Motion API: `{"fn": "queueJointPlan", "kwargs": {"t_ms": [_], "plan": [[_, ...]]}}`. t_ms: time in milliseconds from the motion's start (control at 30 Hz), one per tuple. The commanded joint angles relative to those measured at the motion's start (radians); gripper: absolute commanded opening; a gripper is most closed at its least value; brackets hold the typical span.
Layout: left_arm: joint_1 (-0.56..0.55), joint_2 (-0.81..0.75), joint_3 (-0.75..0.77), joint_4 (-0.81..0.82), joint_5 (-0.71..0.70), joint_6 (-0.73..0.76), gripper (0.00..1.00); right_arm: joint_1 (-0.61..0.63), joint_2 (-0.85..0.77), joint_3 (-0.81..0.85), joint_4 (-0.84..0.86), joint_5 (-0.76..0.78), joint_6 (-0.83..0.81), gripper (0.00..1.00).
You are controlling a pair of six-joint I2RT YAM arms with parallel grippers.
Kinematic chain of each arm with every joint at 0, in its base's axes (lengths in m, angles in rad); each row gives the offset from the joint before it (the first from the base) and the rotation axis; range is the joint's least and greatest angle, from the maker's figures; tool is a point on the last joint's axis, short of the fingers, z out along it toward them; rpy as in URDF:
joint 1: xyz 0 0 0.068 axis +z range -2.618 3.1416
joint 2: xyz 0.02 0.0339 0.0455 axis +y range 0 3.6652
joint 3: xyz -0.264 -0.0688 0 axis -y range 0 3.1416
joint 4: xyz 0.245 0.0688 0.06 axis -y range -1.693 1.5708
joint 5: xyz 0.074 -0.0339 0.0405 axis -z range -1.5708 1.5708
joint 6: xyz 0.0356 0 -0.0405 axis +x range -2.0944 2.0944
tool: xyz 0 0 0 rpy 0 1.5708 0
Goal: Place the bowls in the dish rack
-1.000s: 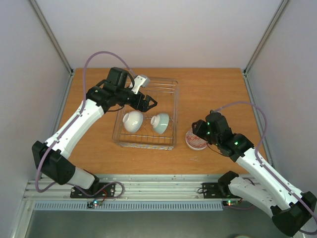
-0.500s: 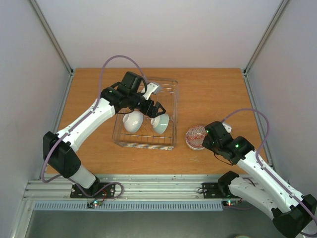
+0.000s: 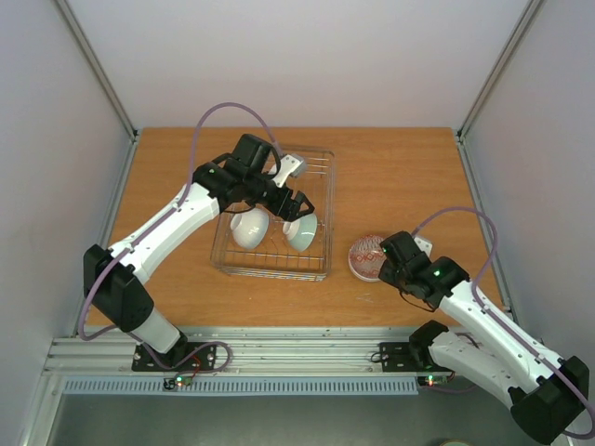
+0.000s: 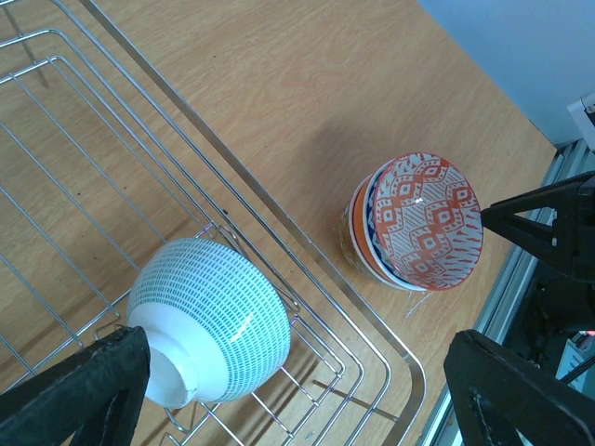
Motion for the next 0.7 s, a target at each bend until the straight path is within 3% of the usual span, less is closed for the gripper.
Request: {"fn": "queueJointPlan", "kwargs": {"t_ms": [0,667], "plan": [[-0.004,-0.005,0.013,0.021,-0.011,0.013,0.87,0.0,0.009,-0.01,0.042,0.01,-0.001,0.19],[-0.004,-0.027,-0.005,0.03,-0.019,0.013,0.87,0.0,0.022,-0.023,0.085,0.017,-0.015,0.2]]}}
